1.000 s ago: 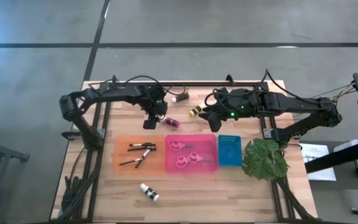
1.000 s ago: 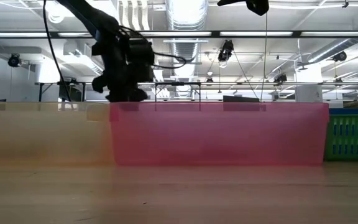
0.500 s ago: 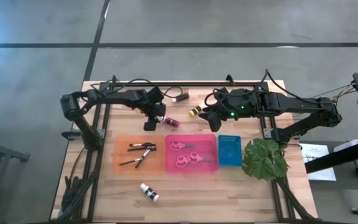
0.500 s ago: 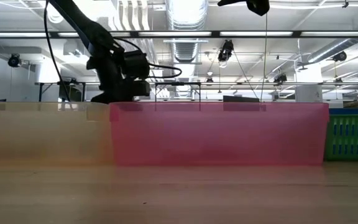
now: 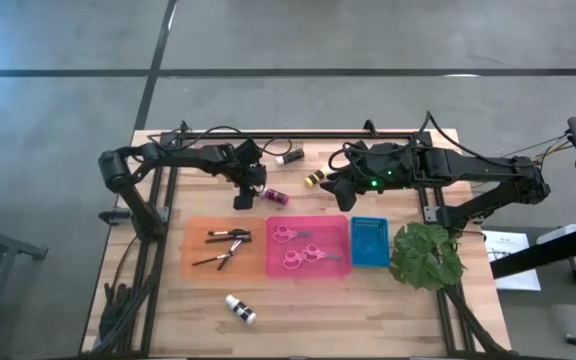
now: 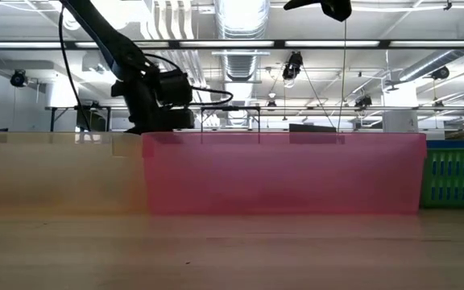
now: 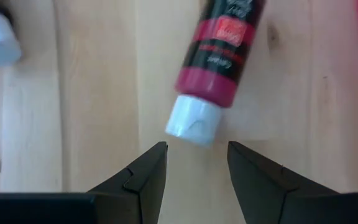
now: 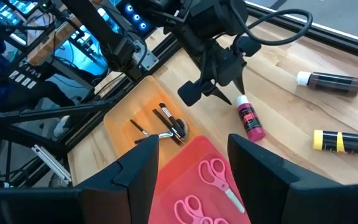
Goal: Pick & Place Paint Supplies
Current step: Put the pink paint bottle into the blue bin
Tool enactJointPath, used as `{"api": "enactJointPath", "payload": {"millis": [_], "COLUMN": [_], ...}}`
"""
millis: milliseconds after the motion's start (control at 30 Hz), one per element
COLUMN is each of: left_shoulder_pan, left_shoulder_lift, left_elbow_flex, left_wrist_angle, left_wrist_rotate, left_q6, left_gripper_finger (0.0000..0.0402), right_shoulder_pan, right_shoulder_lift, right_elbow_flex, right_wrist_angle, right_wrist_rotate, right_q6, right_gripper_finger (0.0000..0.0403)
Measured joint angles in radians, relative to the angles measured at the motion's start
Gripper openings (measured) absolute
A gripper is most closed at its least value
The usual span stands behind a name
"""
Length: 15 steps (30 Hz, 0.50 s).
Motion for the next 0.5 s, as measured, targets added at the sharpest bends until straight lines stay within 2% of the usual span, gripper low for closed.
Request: {"api": "enactJointPath", "payload": {"millis": [233, 500], "left_shoulder_pan": [-0.046, -0.022], "left_shoulder_lift": [-0.032, -0.02], "left_elbow_flex": [0.03, 0.02], "left_wrist_angle": [0.005, -0.003], "left_wrist_rotate": [-0.036, -0.042], "left_q6": [0.037, 0.015], "left_gripper_finger": [0.0177, 0.0177], "right_shoulder_pan": [0.0, 0.0], "right_shoulder_lift": [0.0, 0.0], "right_elbow_flex": [0.0, -0.004], "right_wrist_angle": [-0.005, -0.006], "right_wrist_rotate": [0.0, 0.0], "right_q6": [0.005, 0.004], "right_gripper_finger": [0.0187, 0.0187]}}
